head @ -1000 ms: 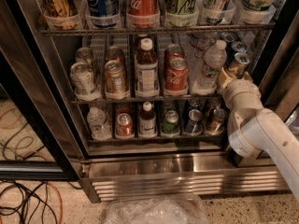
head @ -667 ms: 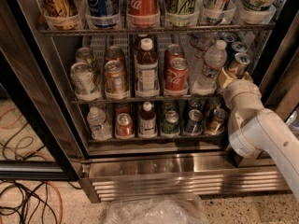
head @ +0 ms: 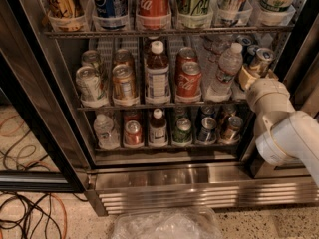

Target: Pick redbull can from middle shelf of fridge

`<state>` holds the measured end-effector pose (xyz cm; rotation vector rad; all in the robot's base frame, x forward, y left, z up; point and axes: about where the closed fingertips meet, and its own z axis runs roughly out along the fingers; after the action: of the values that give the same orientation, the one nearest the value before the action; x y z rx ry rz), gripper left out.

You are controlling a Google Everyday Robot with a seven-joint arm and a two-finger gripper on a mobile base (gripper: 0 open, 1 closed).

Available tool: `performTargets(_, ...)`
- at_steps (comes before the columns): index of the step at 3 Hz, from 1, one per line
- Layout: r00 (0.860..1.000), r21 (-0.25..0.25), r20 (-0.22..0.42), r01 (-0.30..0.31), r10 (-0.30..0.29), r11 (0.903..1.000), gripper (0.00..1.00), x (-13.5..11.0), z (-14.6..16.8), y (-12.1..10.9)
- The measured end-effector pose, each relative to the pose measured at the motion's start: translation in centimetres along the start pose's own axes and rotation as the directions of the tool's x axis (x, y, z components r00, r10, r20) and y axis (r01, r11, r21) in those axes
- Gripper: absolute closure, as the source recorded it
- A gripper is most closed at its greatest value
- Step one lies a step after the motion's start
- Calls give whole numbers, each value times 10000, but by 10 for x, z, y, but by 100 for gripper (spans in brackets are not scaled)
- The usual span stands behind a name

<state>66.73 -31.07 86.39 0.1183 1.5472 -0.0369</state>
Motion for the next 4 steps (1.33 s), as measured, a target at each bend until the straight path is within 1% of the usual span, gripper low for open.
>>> performTargets(1,9996,-223,170,246,-242,9994,100,-12,-4,-1)
performTargets(3,9986,-135,169,499,-497,9987,100,-17,-12,-5)
performTargets(4,9986,-135,169,499,-497,9987,100,-17,-12,-4)
